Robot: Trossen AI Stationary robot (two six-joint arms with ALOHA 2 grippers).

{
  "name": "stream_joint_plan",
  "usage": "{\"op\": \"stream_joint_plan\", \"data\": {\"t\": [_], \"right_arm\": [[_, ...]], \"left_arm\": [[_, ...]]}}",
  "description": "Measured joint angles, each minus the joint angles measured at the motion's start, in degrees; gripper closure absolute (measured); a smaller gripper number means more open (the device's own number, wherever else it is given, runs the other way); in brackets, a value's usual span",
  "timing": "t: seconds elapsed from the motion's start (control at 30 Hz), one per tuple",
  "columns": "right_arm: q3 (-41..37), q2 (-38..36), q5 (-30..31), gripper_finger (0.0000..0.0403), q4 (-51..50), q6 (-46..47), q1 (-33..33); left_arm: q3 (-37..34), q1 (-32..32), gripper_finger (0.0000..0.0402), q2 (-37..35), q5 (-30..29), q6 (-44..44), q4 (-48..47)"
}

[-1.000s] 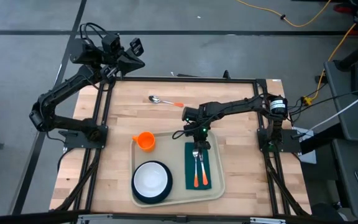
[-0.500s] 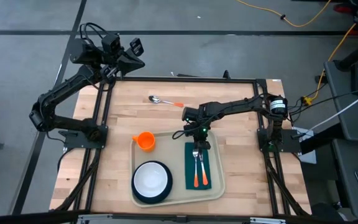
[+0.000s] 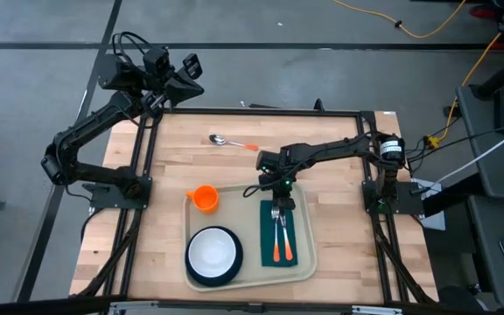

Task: Set up tray
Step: Put the orange fork to the left of the orange knife on the dark blue napkin on the gray serving tray, then put the orange spoon to the left of the orange fork on the dark blue napkin on the gray serving tray

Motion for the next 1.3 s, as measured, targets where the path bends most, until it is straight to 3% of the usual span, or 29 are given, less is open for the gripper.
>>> {"op": "stream_joint_plan", "data": {"t": [0.3, 0.87, 1.1, 1.3], "right_arm": [[0.0, 0.0, 0.2, 0.0311, 0.0, 0.15, 0.02], [0.0, -0.31, 6.26, 0.0241, 1.2, 2.13, 0.0], [0.0, -4.92, 5.8, 0.024, 5.66, 6.02, -0.11], [0.0, -13.26, 5.61, 0.024, 9.77, 9.4, -0.13]], "left_arm": [[0.0, 0.0, 0.0392, 0.0, 0.0, -0.02, 0.02], [0.0, 0.0, 0.0391, 0.0, 0.25, 0.28, 0.0], [0.0, 0.0, 0.0389, 0.0, -0.25, 1.14, -1.73], [0.0, 0.0, 0.0359, 0.0, -0.41, 3.53, -5.86]]}}
